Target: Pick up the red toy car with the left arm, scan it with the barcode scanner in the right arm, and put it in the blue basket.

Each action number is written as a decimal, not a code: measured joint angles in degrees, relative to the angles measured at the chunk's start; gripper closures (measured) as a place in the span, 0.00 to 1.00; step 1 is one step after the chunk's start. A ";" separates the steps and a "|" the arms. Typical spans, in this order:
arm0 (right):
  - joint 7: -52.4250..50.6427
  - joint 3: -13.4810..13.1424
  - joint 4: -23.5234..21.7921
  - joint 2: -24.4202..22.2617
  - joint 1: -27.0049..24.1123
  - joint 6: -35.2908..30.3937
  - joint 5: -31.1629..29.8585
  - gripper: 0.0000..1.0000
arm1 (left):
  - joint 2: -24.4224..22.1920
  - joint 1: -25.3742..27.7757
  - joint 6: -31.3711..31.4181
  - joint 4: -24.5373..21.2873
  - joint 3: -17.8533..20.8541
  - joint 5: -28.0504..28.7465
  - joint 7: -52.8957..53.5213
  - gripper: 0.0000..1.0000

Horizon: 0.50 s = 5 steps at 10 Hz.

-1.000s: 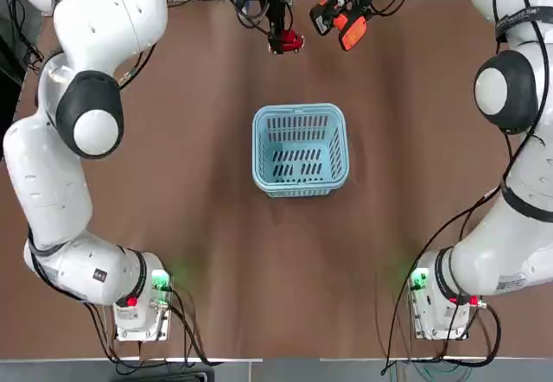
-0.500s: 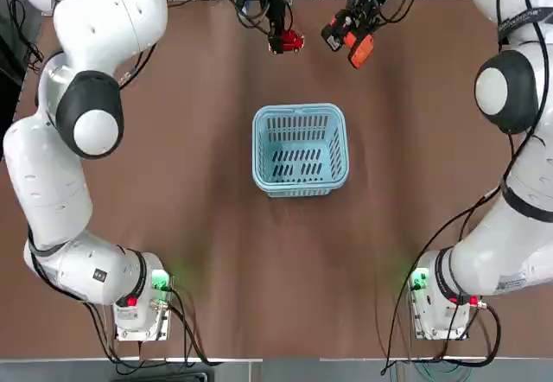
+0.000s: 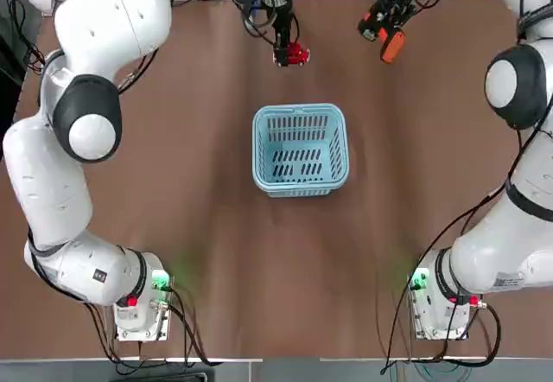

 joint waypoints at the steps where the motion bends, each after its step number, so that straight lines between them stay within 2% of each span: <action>1: -0.01 -0.03 1.97 -0.17 -1.40 0.02 -3.87 0.63 | -0.82 -0.15 -0.26 -2.35 -1.62 0.33 -1.35 0.52; 3: -0.01 -0.03 5.54 -1.01 -3.53 0.01 -12.83 0.63 | -1.75 -0.44 -0.27 -6.82 -5.09 2.02 -5.45 0.52; 5: -0.18 0.03 6.48 -1.86 -3.90 1.66 -22.34 0.63 | -2.05 -1.14 0.12 -10.81 -6.95 2.49 -8.67 0.52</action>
